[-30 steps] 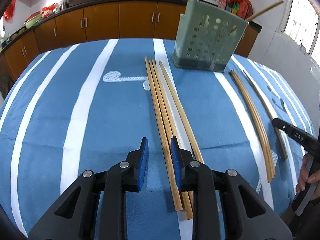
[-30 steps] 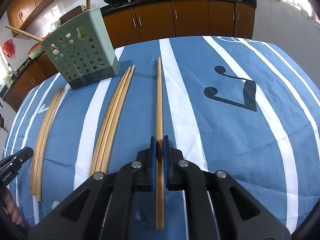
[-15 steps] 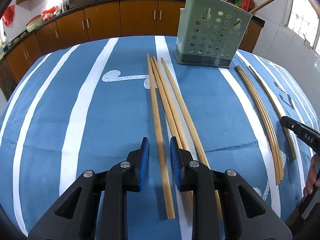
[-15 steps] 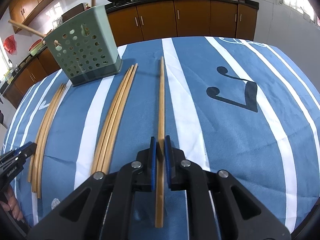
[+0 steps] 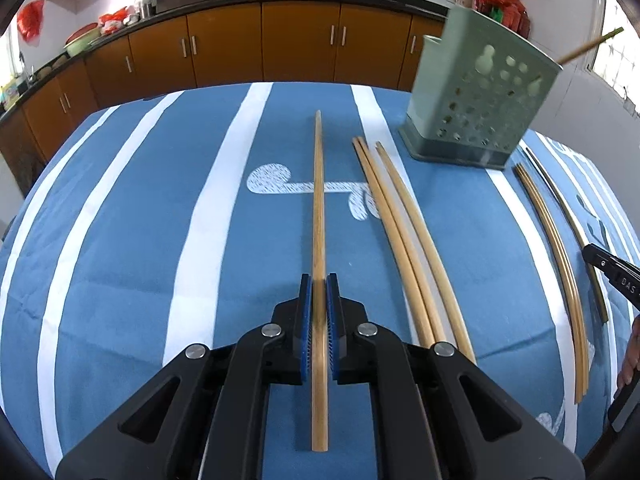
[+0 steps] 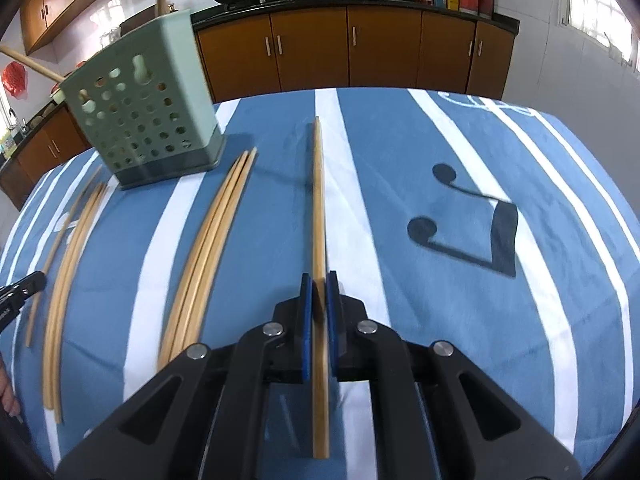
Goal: Organize utensils
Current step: 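Grasp a chopstick with the left tool while the right tool holds its own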
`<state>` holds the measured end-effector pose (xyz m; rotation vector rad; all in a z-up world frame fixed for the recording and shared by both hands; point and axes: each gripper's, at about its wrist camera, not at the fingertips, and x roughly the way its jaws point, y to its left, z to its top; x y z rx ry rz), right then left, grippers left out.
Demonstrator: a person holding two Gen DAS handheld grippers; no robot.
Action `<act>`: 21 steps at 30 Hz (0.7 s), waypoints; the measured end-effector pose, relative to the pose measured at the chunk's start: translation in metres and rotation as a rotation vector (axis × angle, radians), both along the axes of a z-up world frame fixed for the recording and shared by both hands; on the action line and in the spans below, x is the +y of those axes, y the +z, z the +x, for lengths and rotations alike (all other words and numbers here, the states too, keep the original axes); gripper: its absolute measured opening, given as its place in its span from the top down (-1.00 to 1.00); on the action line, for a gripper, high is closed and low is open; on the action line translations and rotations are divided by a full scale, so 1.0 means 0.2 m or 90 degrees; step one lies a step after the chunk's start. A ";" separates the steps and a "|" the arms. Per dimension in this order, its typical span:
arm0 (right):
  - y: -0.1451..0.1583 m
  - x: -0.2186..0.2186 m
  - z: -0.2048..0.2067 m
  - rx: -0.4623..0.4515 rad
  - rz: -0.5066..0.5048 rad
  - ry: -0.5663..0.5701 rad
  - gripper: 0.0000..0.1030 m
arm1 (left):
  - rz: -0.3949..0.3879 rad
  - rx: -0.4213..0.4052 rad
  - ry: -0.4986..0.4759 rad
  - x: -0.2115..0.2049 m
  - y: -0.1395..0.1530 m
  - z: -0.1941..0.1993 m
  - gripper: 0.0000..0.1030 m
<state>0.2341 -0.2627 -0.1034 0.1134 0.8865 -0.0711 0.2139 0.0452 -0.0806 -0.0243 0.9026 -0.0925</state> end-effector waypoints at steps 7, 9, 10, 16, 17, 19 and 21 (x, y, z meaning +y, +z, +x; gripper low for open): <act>-0.01 -0.02 0.02 -0.010 0.006 -0.003 0.84 | -0.005 -0.015 -0.001 0.00 -0.01 0.00 0.85; -0.01 -0.03 0.02 -0.011 0.008 -0.003 0.84 | -0.007 -0.015 0.000 0.00 -0.01 0.00 0.85; -0.01 -0.03 0.02 -0.010 0.007 -0.003 0.84 | -0.005 -0.015 0.000 0.00 -0.01 0.00 0.84; -0.01 -0.02 0.02 -0.010 0.004 -0.004 0.84 | -0.007 -0.016 -0.001 0.00 -0.01 0.00 0.84; -0.01 -0.02 0.02 -0.010 0.005 -0.004 0.84 | -0.010 -0.016 -0.001 0.01 -0.01 0.00 0.84; -0.01 -0.02 0.02 -0.011 0.007 -0.004 0.84 | -0.014 -0.015 -0.001 0.01 -0.01 0.00 0.84; -0.01 -0.02 0.02 -0.011 0.010 -0.004 0.83 | -0.015 -0.015 -0.001 0.01 -0.01 0.00 0.83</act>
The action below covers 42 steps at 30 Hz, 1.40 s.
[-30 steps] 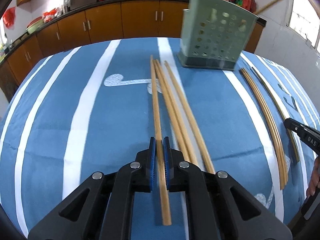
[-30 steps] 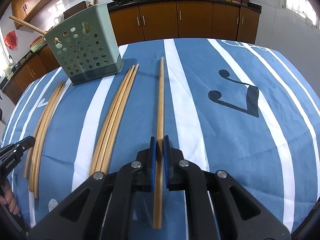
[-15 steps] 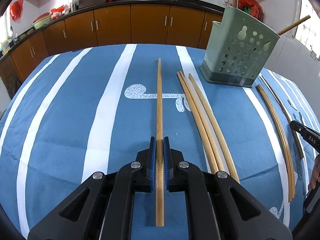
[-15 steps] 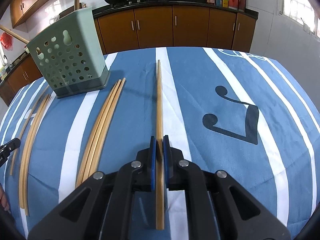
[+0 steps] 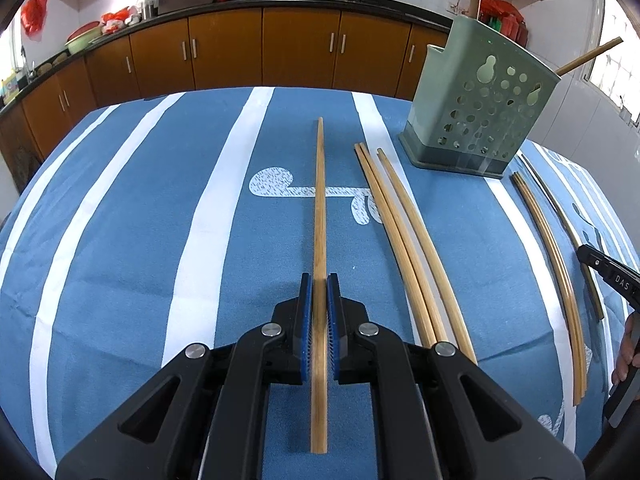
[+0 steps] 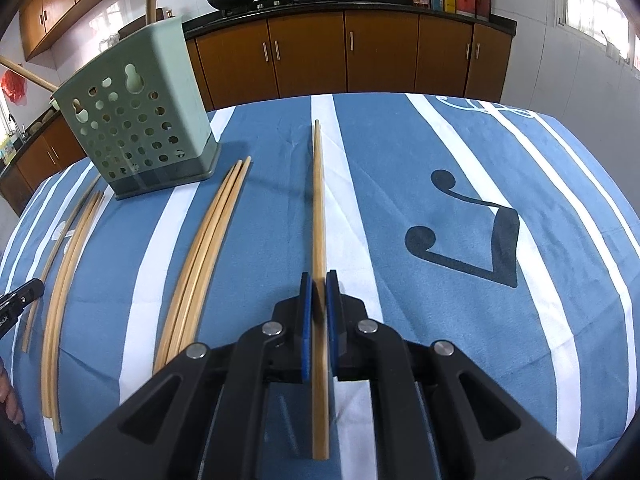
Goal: Organize utensils
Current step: 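Grasp a chopstick with the left tool while the right tool holds its own, then lift both chopsticks upright and carry them over the green holder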
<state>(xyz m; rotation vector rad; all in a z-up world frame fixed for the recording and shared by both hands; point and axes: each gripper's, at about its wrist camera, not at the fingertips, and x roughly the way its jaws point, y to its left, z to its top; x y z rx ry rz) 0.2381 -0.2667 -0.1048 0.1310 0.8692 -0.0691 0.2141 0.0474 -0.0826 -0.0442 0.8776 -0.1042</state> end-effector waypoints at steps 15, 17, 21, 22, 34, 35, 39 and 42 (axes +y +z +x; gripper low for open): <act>0.00 -0.02 0.00 -0.003 0.022 0.000 0.83 | -0.006 0.000 0.000 0.01 0.00 0.00 0.83; 0.00 -0.02 -0.01 -0.003 0.019 0.000 0.83 | -0.003 0.000 0.001 0.01 0.00 0.00 0.83; 0.00 0.00 -0.05 0.000 -0.001 0.013 0.78 | 0.028 0.001 -0.010 -0.02 0.00 -0.04 0.83; 0.00 0.00 -0.06 0.000 -0.002 0.016 0.78 | 0.026 0.001 -0.011 -0.02 0.00 -0.06 0.83; 0.00 -0.02 -0.13 0.005 0.012 0.014 0.84 | 0.051 0.002 -0.019 -0.04 0.00 -0.12 0.85; 0.01 -0.02 -0.13 0.003 0.016 0.012 0.84 | 0.049 0.007 -0.020 -0.03 0.00 -0.12 0.85; 0.10 -0.04 -0.17 -0.033 0.019 0.010 0.85 | 0.034 -0.005 -0.017 -0.01 0.07 -0.13 0.86; 0.17 -0.06 -0.19 -0.059 0.025 0.006 0.85 | 0.021 -0.032 -0.013 0.02 0.15 -0.13 0.86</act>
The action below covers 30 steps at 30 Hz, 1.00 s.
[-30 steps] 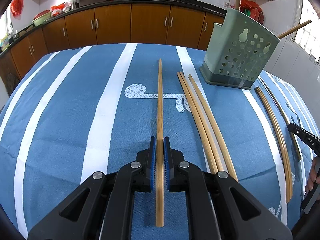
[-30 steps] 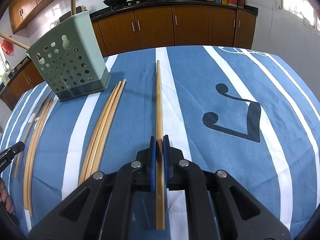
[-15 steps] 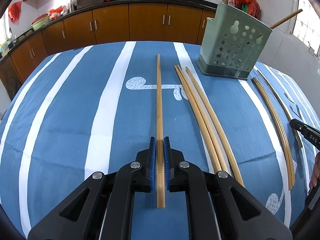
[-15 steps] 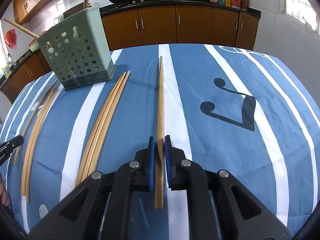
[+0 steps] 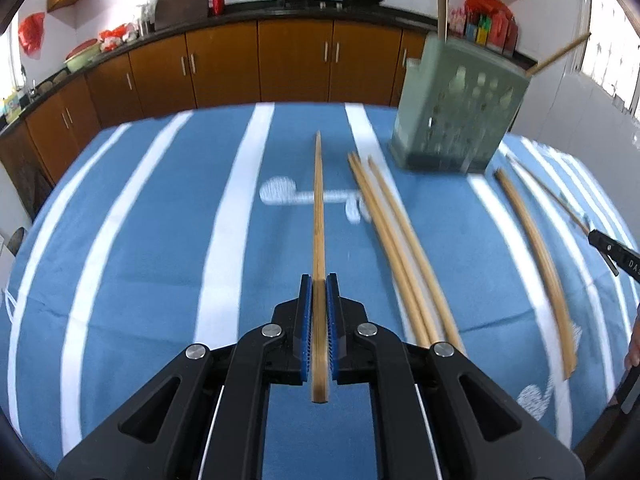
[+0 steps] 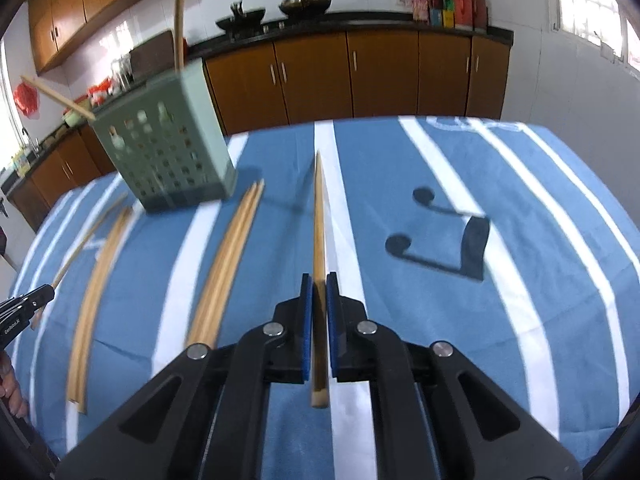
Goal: Organize utensils
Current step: 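Lift both chopsticks upright and carry them over the green holder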
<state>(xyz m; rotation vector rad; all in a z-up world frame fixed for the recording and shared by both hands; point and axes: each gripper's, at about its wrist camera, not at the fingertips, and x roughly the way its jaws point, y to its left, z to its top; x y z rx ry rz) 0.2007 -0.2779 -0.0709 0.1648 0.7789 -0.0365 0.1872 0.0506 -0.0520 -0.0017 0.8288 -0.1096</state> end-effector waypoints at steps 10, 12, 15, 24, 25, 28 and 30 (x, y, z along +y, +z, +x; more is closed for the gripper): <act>0.23 -0.03 -0.06 -0.088 0.016 -0.008 0.85 | -0.044 -0.088 0.015 0.03 0.26 -0.03 0.86; 0.28 -0.04 -0.07 -0.114 0.021 -0.013 0.84 | -0.055 -0.106 0.019 0.04 0.30 -0.04 0.86; 0.35 -0.05 -0.09 -0.150 0.024 -0.020 0.84 | -0.072 -0.141 0.029 0.06 0.39 -0.05 0.86; 0.49 -0.06 -0.11 -0.217 0.014 -0.022 0.85 | -0.071 -0.194 0.038 0.06 0.54 -0.05 0.86; 0.52 -0.05 -0.11 -0.226 0.010 -0.019 0.85 | -0.068 -0.197 0.037 0.06 0.55 -0.05 0.86; 0.60 -0.04 -0.11 -0.246 0.005 -0.004 0.85 | -0.062 -0.212 0.029 0.05 0.61 -0.05 0.86; 0.68 -0.02 -0.11 -0.257 0.013 0.015 0.85 | -0.063 -0.224 0.014 0.04 0.66 -0.06 0.86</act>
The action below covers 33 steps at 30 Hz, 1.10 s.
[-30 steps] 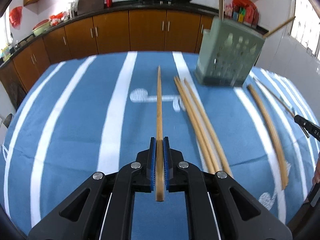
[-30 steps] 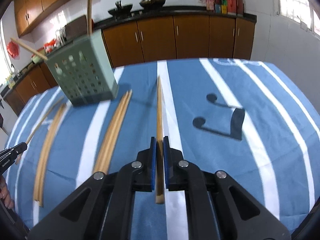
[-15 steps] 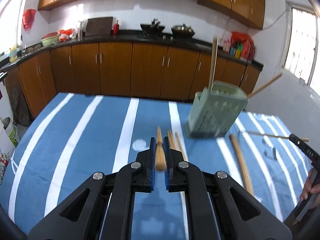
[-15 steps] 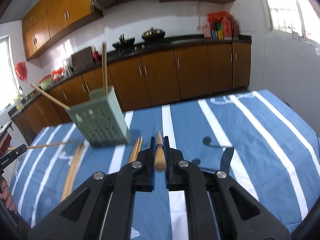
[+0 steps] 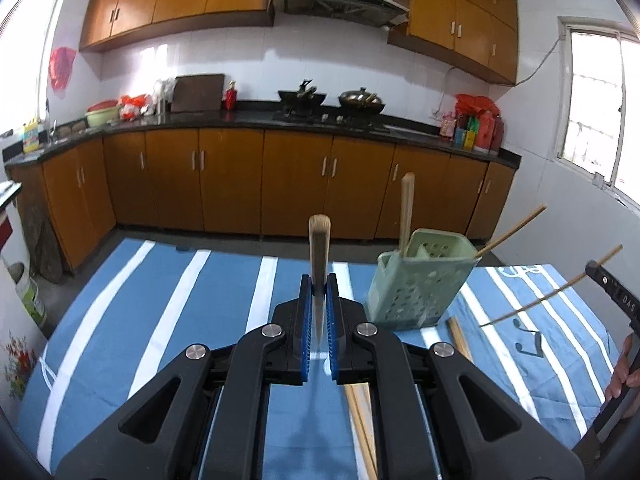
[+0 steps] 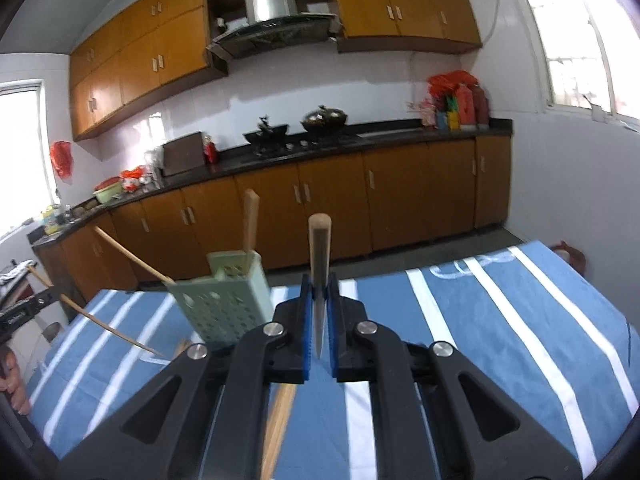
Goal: Organize utensils
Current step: 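Lift both chopsticks upright and carry them over the green holder, then lower the chopsticks into the holder and open both tools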
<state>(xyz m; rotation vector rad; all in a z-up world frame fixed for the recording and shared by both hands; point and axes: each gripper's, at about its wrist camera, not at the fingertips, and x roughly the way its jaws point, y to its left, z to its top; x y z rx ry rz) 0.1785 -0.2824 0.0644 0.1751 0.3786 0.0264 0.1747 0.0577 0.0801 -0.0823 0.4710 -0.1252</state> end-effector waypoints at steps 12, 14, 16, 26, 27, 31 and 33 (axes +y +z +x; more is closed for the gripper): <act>0.41 0.13 -0.04 -0.047 0.048 0.157 0.85 | -0.021 -0.081 -0.101 -0.15 0.32 -0.09 0.86; 0.47 0.15 -0.02 -0.058 0.053 0.155 0.85 | -0.027 -0.096 -0.102 -0.17 0.37 -0.07 0.86; 0.50 0.17 0.00 -0.068 0.049 0.150 0.85 | -0.040 -0.105 -0.100 -0.18 0.41 -0.04 0.86; 0.48 0.24 0.32 -0.028 0.023 0.109 0.85 | -0.075 -0.102 -0.061 -0.22 0.44 0.22 0.86; 0.46 0.24 0.35 -0.019 0.024 0.109 0.85 | -0.073 -0.094 -0.063 -0.23 0.42 0.24 0.86; 0.36 0.25 0.47 0.019 0.022 0.111 0.85 | -0.051 -0.059 -0.076 -0.28 0.33 0.31 0.86; 0.33 0.25 0.50 0.031 0.023 0.110 0.85 | -0.049 -0.041 -0.077 -0.29 0.28 0.35 0.86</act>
